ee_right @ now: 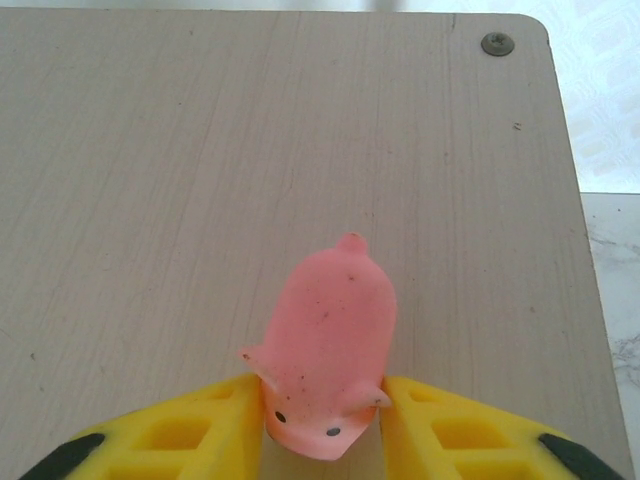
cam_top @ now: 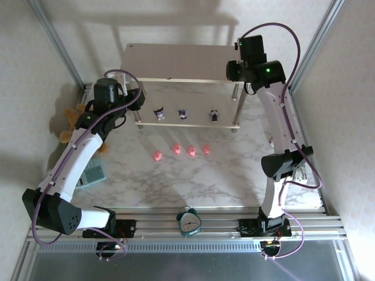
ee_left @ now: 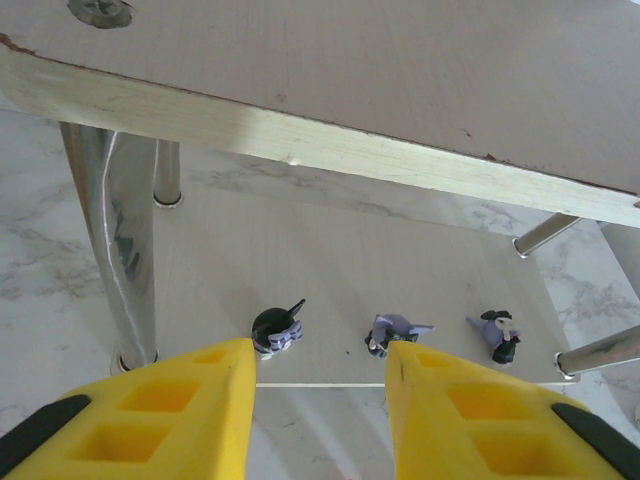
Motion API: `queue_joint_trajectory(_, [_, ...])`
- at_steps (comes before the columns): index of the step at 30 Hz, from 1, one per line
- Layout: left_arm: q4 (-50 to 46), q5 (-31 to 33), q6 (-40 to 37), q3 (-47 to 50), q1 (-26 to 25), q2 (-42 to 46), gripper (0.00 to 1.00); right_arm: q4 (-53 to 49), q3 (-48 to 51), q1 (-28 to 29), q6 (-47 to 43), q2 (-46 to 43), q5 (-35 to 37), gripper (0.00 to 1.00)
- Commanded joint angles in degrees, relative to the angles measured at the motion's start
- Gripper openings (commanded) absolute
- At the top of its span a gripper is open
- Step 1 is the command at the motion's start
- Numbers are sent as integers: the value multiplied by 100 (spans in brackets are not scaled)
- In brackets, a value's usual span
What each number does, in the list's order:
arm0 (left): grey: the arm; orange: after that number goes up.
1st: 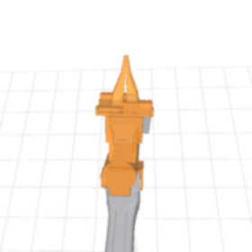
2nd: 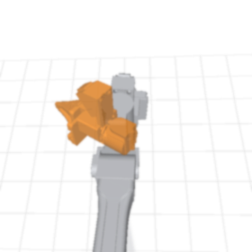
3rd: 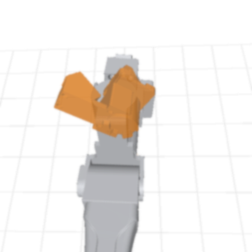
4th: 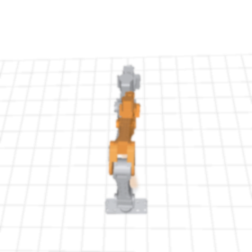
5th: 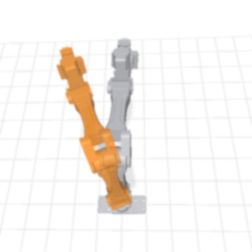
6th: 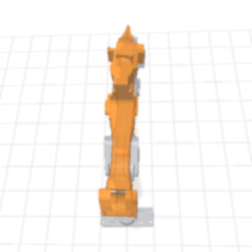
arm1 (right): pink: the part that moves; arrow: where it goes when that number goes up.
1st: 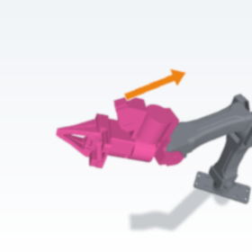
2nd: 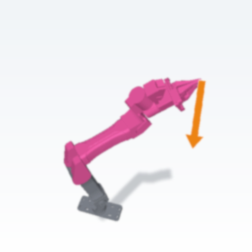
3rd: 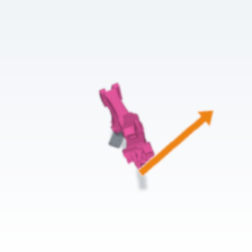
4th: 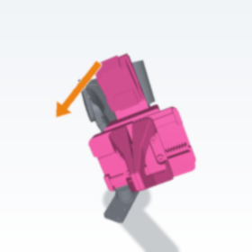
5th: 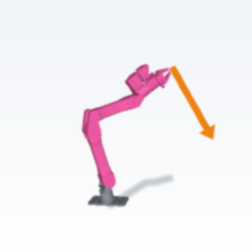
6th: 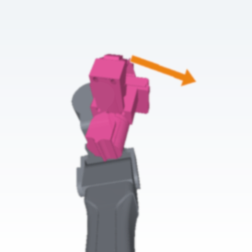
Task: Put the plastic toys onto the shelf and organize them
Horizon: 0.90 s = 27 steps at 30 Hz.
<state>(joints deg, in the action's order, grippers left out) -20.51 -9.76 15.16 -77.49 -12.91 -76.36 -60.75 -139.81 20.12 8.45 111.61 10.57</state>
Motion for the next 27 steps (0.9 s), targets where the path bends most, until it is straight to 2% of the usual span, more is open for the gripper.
queue_joint_trajectory(1, [-65,-86,-83,-152,44,-20,40,-90,-180,-43,-19,155,-47,43])
queue_joint_trajectory(8, [-79,-81,-101,-149,66,-11,40,13,-166,-43,-1,126,-146,56])
queue_joint_trajectory(13, [-89,-62,-110,-152,89,29,40,278,49,-43,55,-82,-204,74])
queue_joint_trajectory(15, [-107,-54,-118,-130,108,59,40,456,232,-52,91,-252,-195,78])
queue_joint_trajectory(19, [-91,-44,-133,18,143,153,40,1082,956,-51,148,-936,-49,80])
queue_joint_trajectory(22, [8,-46,-152,304,140,305,41,1670,1793,-44,133,-1775,58,80])
queue_joint_trajectory(27, [399,235,-180,1088,139,879,44,1626,2605,111,13,-2992,201,79])
